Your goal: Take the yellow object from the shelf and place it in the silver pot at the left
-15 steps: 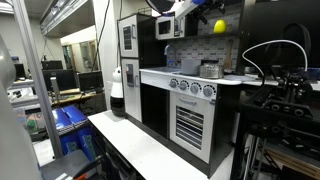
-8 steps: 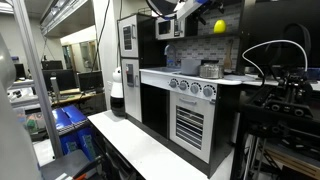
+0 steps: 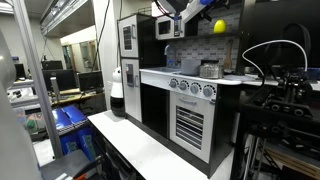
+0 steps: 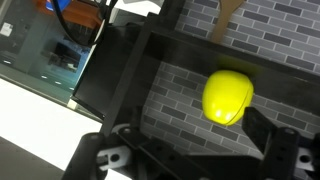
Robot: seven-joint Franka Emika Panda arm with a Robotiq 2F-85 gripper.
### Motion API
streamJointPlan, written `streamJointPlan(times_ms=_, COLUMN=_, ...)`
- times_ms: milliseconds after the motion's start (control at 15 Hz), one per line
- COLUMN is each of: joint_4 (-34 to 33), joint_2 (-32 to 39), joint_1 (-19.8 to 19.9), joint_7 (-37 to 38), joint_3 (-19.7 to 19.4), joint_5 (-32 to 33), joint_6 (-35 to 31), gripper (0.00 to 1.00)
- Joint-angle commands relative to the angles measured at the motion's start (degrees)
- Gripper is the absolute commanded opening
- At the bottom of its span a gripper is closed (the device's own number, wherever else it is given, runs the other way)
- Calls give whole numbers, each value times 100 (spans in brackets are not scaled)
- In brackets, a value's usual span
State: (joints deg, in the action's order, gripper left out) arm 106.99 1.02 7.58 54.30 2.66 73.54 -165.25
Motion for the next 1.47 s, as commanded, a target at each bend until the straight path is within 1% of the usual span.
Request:
streamJointPlan(times_ms=0, joint_4=-342, joint_2=354, joint_1=-2, joint_7=635, joint_3=-20, joint_5=577, joint_6=-114, gripper=100)
streamJointPlan(times_ms=133, joint_4=-457, joint_2=482, joint_1=-30, joint_7=912, joint_3=-13, joint_5=770, joint_6=-116, gripper=100)
streamJointPlan(times_ms=800, joint_4=-1195, joint_2=1123, joint_1=-193, joint_7=1836, joint_3=-18, joint_5=1413, joint_6=-166, gripper=100)
streamJointPlan(times_ms=1400, joint_4=-1812, joint_2=1605, joint_1=-156, joint_7=2591, joint_3=-47, joint_5=2043, joint_6=-420, gripper=100)
